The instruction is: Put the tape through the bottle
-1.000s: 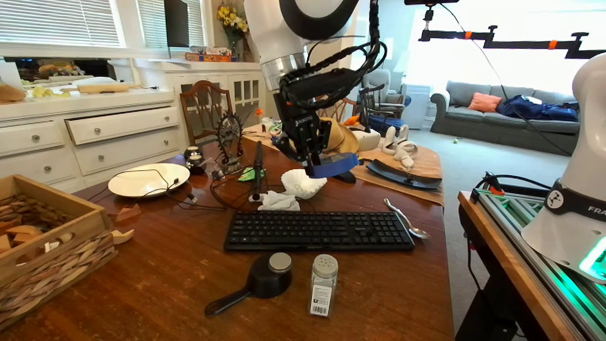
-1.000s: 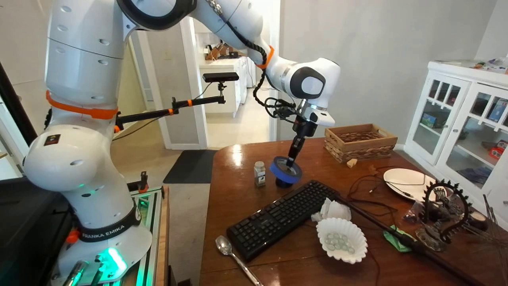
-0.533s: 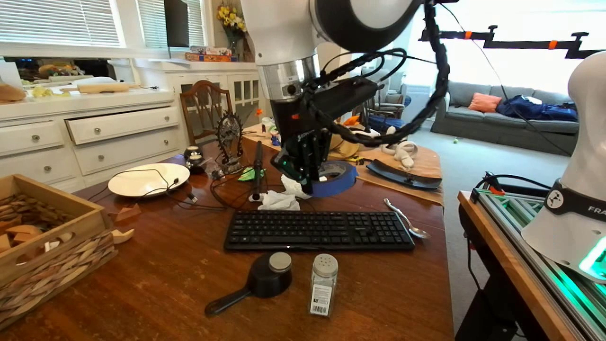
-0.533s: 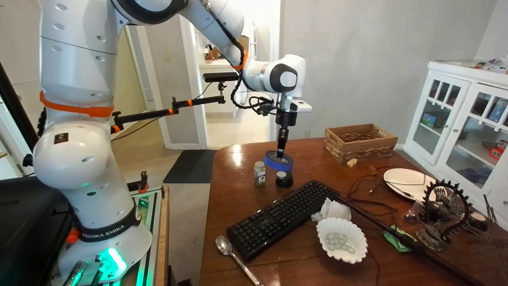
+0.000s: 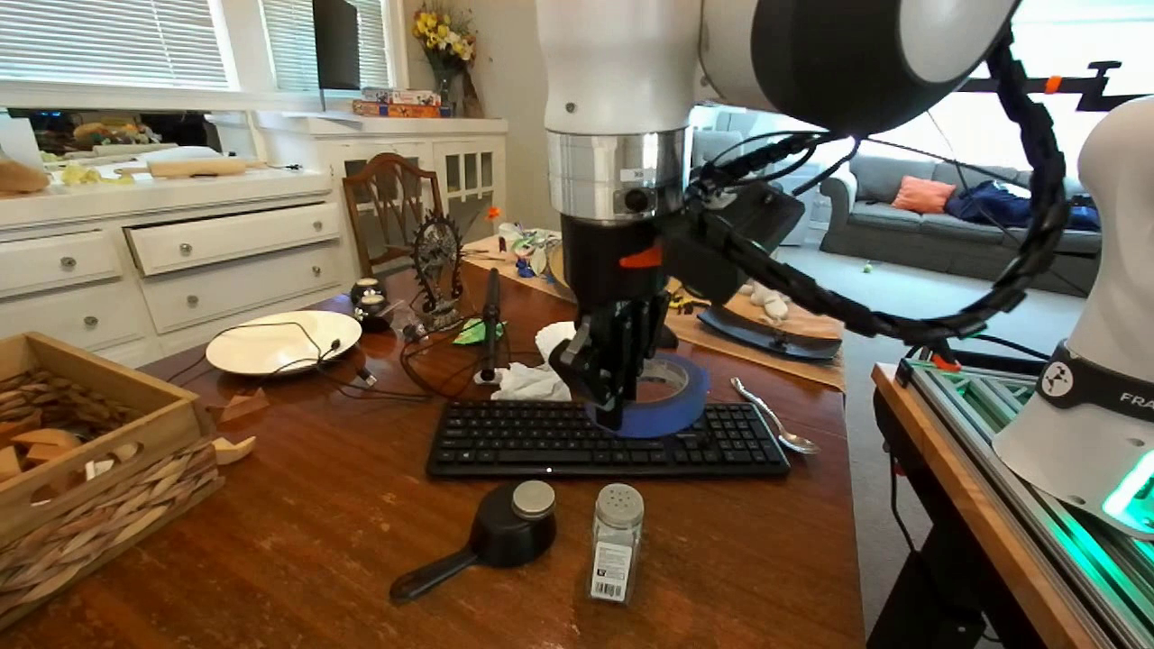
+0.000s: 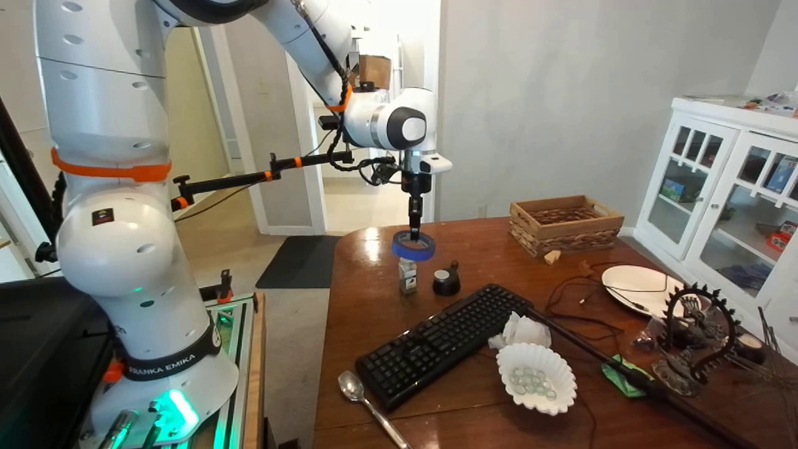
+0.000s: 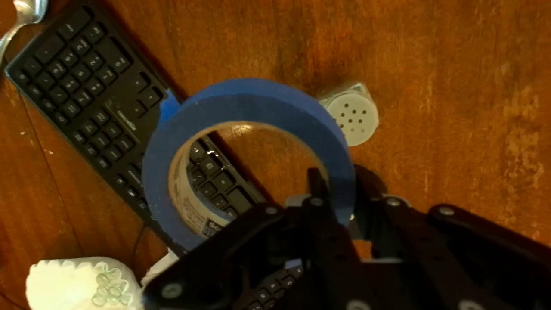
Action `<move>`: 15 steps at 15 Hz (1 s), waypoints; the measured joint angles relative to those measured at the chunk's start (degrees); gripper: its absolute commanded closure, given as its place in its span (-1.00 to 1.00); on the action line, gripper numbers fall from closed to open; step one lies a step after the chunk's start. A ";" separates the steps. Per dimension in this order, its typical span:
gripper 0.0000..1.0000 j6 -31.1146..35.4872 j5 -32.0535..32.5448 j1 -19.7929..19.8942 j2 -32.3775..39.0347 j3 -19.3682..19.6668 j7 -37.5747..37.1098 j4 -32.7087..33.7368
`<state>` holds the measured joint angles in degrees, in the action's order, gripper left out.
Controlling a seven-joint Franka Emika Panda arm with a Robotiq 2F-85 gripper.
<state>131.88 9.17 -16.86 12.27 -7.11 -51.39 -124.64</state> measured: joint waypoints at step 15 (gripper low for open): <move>0.90 9.89 0.96 -2.12 0.90 -2.74 0.53 -5.55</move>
<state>141.77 10.12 -18.98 13.17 -9.84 -50.86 -130.19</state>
